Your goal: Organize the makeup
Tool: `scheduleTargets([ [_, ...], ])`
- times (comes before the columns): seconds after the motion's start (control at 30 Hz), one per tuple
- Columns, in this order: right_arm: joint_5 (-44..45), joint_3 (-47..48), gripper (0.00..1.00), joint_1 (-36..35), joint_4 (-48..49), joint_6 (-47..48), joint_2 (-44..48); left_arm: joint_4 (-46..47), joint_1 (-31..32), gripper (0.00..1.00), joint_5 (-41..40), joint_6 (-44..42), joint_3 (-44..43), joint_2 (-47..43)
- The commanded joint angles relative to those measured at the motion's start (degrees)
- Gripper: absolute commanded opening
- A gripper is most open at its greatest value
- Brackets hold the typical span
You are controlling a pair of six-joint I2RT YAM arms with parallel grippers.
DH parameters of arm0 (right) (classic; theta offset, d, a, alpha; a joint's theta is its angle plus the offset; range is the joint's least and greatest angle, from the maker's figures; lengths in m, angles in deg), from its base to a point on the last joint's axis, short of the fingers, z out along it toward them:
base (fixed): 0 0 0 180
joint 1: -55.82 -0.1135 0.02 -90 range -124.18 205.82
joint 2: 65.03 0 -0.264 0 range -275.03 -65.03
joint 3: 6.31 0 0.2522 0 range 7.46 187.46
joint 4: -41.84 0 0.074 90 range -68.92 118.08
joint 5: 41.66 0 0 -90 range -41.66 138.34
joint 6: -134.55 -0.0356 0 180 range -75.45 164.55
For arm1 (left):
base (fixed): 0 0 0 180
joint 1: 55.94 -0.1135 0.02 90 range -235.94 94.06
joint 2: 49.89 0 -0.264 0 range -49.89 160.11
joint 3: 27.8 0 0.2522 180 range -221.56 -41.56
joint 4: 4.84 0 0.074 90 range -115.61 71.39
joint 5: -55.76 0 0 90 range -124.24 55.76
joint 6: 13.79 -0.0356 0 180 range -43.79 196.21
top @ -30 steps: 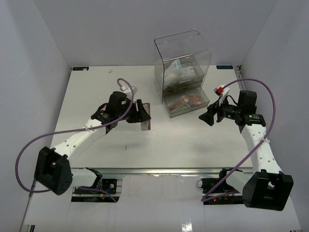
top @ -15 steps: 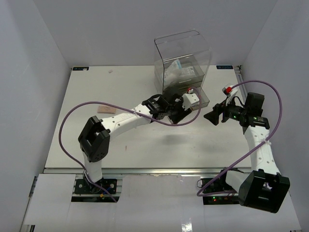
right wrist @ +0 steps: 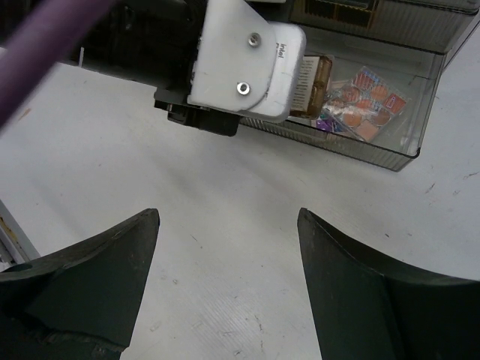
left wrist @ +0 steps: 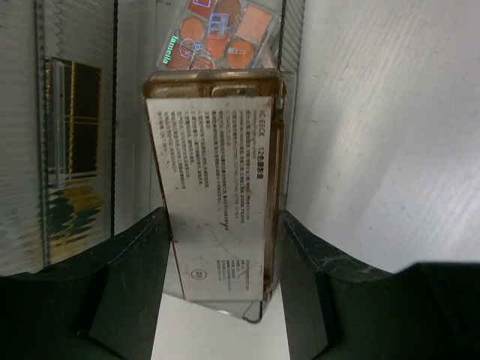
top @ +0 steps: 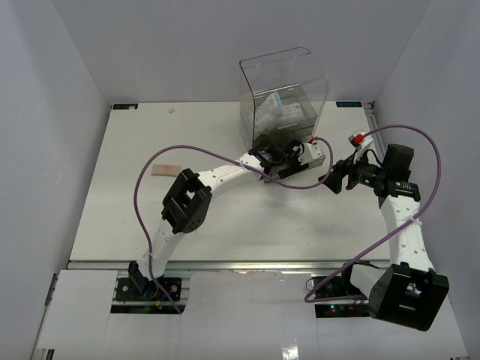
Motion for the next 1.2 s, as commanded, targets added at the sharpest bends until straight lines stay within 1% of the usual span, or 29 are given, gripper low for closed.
scheduleTargets([
  [0.0,-1.84,-0.73,0.81,0.76,2.23,-0.79,1.05,1.84,-2.24,0.14,-0.90,-0.87,-5.01,0.19],
  [0.1,-1.91,-0.83,0.81,0.93,2.30,-0.82,0.98,1.85,-2.87,0.17,-0.72,-1.29,-6.08,1.37],
  [0.3,-2.10,-0.94,0.81,1.13,2.32,-0.82,0.79,1.85,-3.12,0.26,-0.50,-1.25,-5.11,1.93],
  [0.33,-2.10,-0.94,0.81,1.21,2.32,-0.82,0.79,1.85,-3.13,0.26,-0.58,-1.25,-4.94,1.93],
  [0.4,-2.10,-0.94,0.81,1.12,2.32,-0.82,0.79,1.85,-3.21,0.44,-0.37,-0.88,-4.62,1.89],
  [0.5,-2.10,-0.94,0.81,1.39,2.32,-0.82,0.87,1.85,-3.20,0.68,0.42,0.27,-4.11,1.33],
  [0.6,-2.60,-1.02,0.81,1.81,2.32,-0.99,0.96,1.85,-3.12,0.81,1.74,1.68,-3.29,0.03],
  [0.73,-3.33,-1.29,0.81,2.09,2.75,-1.18,1.11,2.28,-3.13,0.85,3.02,2.98,-1.95,-1.68],
  [0.87,-3.27,-1.36,0.81,2.24,2.60,-1.28,0.70,2.05,-3.21,0.85,4.91,5.18,-0.63,-3.36],
  [0.93,-3.24,-1.45,0.81,2.41,2.58,-1.19,0.63,2.74,-3.21,0.85,6.96,7.47,1.57,-5.92],
  [0.97,-3.42,-1.47,0.81,2.50,2.53,-1.11,0.55,3.37,-3.21,0.85,7.80,9.43,3.13,-8.97],
  [1.07,-3.98,-1.31,0.81,2.44,2.32,-0.91,0.16,8.39,-3.14,0.85,13.41,13.54,12.93,-18.36],
  [1.1,-4.16,-1.37,0.81,2.44,2.30,-0.91,0.04,11.41,-3.25,0.85,14.08,14.71,18.67,-21.35],
  [1.17,-4.56,-1.29,0.81,2.44,2.13,-0.91,-0.37,14.30,-3.72,0.86,15.70,17.93,24.53,-28.98],
])
